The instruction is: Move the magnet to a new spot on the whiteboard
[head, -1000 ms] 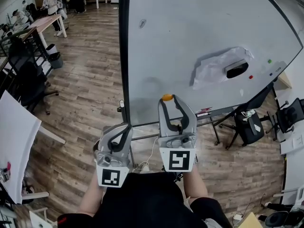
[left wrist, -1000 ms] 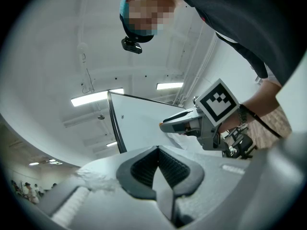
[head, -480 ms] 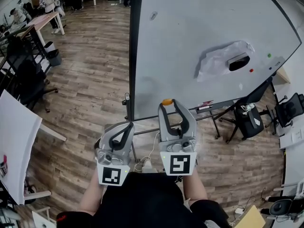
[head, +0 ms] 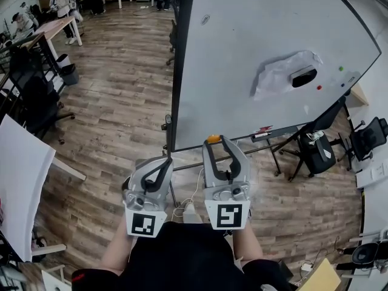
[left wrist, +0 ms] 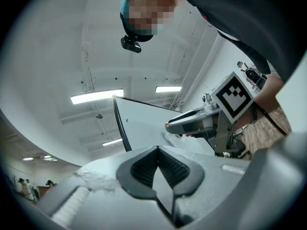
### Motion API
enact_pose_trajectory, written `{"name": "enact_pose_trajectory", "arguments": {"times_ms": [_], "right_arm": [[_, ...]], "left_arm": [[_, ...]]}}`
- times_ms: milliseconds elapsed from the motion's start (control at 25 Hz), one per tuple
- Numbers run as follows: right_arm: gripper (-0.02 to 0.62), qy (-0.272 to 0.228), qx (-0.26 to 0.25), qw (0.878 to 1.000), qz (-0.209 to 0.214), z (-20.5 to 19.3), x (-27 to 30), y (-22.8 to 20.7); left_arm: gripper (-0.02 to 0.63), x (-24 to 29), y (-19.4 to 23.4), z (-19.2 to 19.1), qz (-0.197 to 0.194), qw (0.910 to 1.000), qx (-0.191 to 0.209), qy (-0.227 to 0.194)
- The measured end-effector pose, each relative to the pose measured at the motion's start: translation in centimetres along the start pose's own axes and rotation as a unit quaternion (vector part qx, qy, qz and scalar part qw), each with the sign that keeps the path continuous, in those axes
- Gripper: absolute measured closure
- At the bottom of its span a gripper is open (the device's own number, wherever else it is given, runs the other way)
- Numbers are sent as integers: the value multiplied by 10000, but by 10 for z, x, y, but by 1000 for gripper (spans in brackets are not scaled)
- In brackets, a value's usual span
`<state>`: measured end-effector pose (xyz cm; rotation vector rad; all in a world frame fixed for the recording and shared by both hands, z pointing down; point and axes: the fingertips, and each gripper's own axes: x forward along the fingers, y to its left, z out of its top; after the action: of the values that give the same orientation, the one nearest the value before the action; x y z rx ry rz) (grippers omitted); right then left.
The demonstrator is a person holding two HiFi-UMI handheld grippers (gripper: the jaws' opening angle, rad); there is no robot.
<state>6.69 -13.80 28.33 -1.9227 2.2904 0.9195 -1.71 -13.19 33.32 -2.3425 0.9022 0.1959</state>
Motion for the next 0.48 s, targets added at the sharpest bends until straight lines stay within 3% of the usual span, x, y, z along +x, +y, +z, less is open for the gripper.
{"name": "enact_pose_trajectory", "arguments": {"times_ms": [480], "right_arm": [[471, 76, 21, 10000, -57, 18, -28, 24]], "left_arm": [[604, -26, -4, 15, -56, 9999, -91, -93]]}}
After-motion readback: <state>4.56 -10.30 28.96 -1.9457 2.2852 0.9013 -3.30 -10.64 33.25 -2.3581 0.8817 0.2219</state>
